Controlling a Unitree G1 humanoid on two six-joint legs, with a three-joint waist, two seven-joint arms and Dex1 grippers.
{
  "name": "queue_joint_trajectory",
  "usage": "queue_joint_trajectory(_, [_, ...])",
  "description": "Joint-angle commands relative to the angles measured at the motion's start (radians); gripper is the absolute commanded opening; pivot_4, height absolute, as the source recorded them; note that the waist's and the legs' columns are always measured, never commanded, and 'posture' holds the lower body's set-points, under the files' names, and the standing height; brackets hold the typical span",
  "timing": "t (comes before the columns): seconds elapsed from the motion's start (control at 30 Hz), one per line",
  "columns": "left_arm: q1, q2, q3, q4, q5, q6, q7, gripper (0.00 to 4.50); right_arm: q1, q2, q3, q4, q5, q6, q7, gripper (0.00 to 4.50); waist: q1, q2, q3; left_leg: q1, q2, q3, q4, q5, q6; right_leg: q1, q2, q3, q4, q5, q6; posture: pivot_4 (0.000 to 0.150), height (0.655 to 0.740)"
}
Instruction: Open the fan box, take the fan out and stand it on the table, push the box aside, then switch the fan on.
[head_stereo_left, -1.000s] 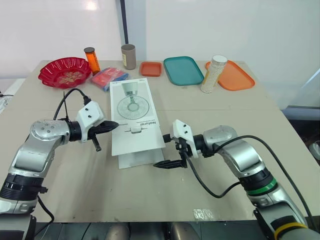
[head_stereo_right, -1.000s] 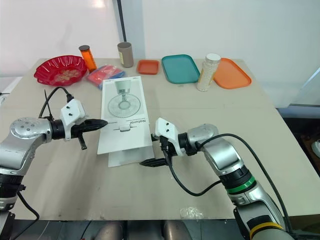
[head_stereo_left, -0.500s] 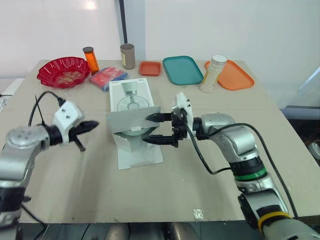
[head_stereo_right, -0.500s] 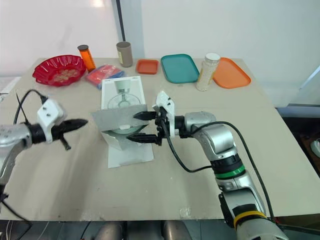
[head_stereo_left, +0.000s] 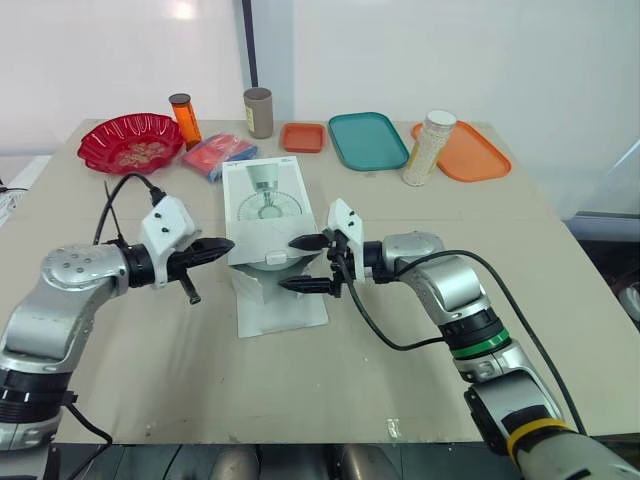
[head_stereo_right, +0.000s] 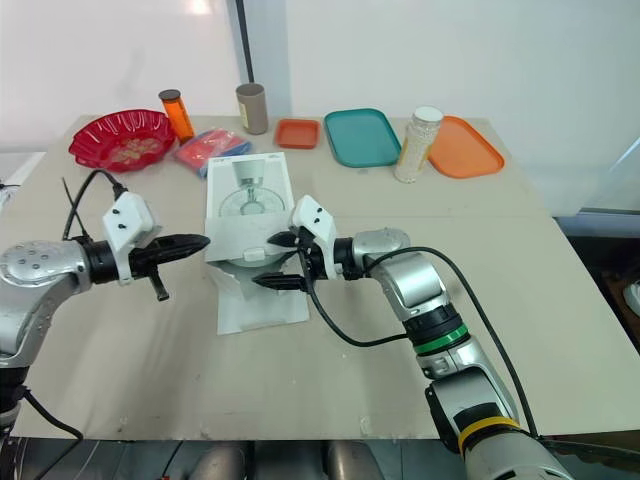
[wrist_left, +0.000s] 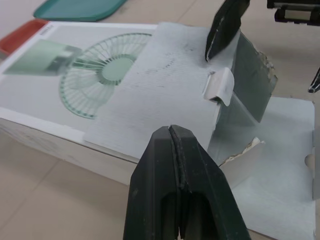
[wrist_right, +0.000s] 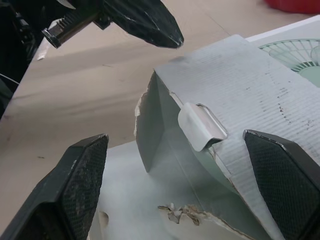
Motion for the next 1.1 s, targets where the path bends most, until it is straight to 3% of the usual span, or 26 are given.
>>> queue_joint_trajectory(0.03, [-0.051,-0.019,-0.043,0.083,0.066,-0.061,0.021,0.05,0.0,-0.004,-0.009,-0.026,0.0,0.007,-0.008,4.44,0.0,0.0,0.0,0.0,0.0,0.0,0.0,0.0,0.0,0.0,0.0,0.0,0.0,0.0,0.0,0.15,0.74])
queue_joint_trajectory(0.5, [-0.062,-0.01,-0.055,0.174,0.118,-0.131,-0.021,0.05,-0.029,-0.049,0.004,-0.336,0.046,0.291,-0.098,4.44,-0.001,0.0,0.0,0.0,0.0,0.0,0.0,0.0,0.0,0.0,0.0,0.0,0.0,0.0,0.0,0.15,0.74])
queue_joint_trajectory(0.6, [-0.057,-0.011,-0.054,0.169,0.119,-0.13,-0.021,0.0,-0.049,-0.066,0.028,-0.349,0.018,0.326,-0.126,3.67,-0.001,0.0,0.0,0.0,0.0,0.0,0.0,0.0,0.0,0.0,0.0,0.0,0.0,0.0,0.0,0.15,0.74])
queue_joint_trajectory(0.63, [-0.055,-0.013,-0.055,0.166,0.119,-0.129,-0.02,0.0,-0.068,-0.069,0.04,-0.352,0.007,0.352,-0.142,3.02,-0.001,0.0,0.0,0.0,0.0,0.0,0.0,0.0,0.0,0.0,0.0,0.0,0.0,0.0,0.0,0.15,0.74])
queue_joint_trajectory(0.87, [-0.043,-0.015,-0.053,0.155,0.12,-0.13,-0.018,0.0,-0.157,-0.077,0.139,-0.379,-0.046,0.432,-0.194,0.11,-0.002,0.0,0.0,0.0,0.0,0.0,0.0,0.0,0.0,0.0,0.0,0.0,0.0,0.0,0.0,0.15,0.74])
queue_joint_trajectory(1.1, [-0.038,-0.017,-0.05,0.16,0.125,-0.135,-0.012,0.0,-0.125,-0.13,0.222,-0.403,-0.095,0.395,-0.176,0.04,-0.001,0.0,0.0,0.0,0.0,0.0,0.0,0.0,0.0,0.0,0.0,0.0,0.0,0.0,0.0,0.15,0.74])
